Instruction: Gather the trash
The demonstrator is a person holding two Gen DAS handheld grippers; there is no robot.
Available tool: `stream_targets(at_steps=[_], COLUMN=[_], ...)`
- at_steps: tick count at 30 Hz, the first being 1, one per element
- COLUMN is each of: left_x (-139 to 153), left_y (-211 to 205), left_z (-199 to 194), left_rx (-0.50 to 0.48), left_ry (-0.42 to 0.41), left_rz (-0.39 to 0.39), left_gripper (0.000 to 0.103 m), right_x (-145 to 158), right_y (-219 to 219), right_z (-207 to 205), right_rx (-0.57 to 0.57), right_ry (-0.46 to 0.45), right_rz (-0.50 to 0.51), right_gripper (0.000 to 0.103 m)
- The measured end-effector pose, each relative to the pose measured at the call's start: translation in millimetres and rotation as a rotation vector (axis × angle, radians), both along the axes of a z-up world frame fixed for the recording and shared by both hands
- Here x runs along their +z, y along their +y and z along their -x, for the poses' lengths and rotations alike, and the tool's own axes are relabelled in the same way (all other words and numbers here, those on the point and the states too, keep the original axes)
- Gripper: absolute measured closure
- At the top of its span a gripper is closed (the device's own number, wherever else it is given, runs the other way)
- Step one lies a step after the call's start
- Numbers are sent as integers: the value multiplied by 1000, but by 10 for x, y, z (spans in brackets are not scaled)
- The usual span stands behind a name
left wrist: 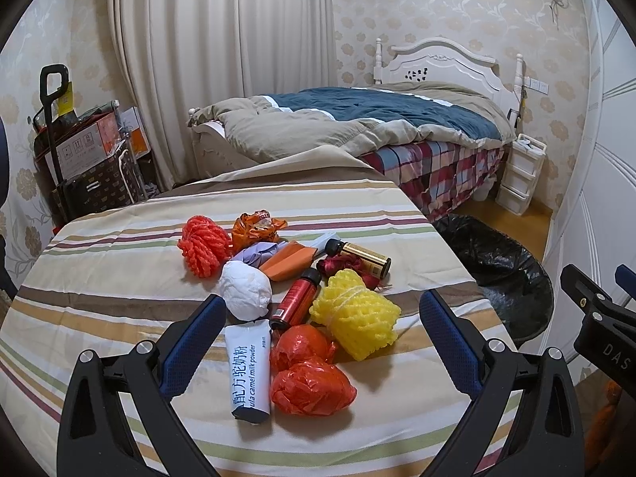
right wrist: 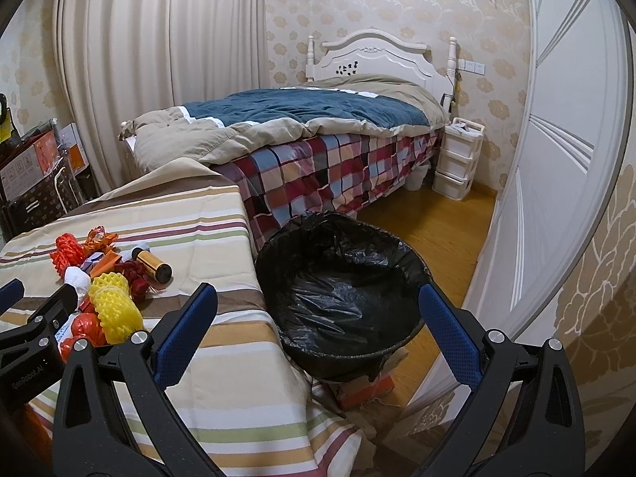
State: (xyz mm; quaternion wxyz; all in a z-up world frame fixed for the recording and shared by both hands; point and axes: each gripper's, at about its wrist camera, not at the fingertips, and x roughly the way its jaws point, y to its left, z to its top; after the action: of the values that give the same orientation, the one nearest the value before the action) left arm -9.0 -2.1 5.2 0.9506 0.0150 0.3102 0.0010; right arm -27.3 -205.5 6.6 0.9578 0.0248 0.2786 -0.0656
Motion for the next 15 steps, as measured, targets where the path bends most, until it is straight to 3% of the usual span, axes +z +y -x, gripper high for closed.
stream_targets(at_steps=[15], left_x=[4], left_y=[-7], left_z=[6], left_rx=[2], left_ry=[2], left_rz=[1], left_gripper=[6], right_x=[-41], right_y=[-53], right_z=[30], right_rx=[-1], right_ry=[4], right_rz=[0], right_gripper=[4])
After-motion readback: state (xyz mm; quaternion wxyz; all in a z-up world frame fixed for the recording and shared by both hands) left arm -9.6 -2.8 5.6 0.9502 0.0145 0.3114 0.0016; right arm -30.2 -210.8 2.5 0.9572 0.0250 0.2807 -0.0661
